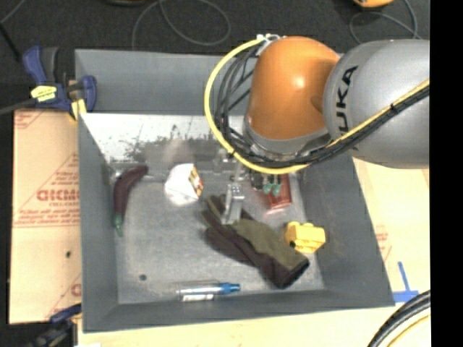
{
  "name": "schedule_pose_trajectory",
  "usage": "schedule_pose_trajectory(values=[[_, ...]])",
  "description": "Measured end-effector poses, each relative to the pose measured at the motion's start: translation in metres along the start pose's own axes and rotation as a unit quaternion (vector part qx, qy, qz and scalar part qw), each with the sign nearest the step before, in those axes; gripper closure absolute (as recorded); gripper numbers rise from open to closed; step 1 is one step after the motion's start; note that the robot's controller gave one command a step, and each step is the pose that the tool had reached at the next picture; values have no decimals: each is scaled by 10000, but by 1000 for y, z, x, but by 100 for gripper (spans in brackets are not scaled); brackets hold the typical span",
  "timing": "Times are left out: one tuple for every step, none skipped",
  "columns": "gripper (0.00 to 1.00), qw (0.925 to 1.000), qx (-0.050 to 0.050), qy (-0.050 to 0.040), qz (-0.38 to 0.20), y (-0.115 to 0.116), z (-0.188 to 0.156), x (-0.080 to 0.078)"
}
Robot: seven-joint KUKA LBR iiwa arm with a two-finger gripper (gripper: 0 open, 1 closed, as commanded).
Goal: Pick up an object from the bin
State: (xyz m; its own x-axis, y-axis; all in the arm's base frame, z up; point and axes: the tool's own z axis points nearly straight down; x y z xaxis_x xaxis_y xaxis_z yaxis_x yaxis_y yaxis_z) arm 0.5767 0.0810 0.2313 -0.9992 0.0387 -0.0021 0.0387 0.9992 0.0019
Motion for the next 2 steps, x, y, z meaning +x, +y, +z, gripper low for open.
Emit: schedule_pose_trajectory(values=[[0, 9999, 1, -46, 113, -13, 46, 6], [0, 9991, 2, -28, -413, -20, 95, 9]])
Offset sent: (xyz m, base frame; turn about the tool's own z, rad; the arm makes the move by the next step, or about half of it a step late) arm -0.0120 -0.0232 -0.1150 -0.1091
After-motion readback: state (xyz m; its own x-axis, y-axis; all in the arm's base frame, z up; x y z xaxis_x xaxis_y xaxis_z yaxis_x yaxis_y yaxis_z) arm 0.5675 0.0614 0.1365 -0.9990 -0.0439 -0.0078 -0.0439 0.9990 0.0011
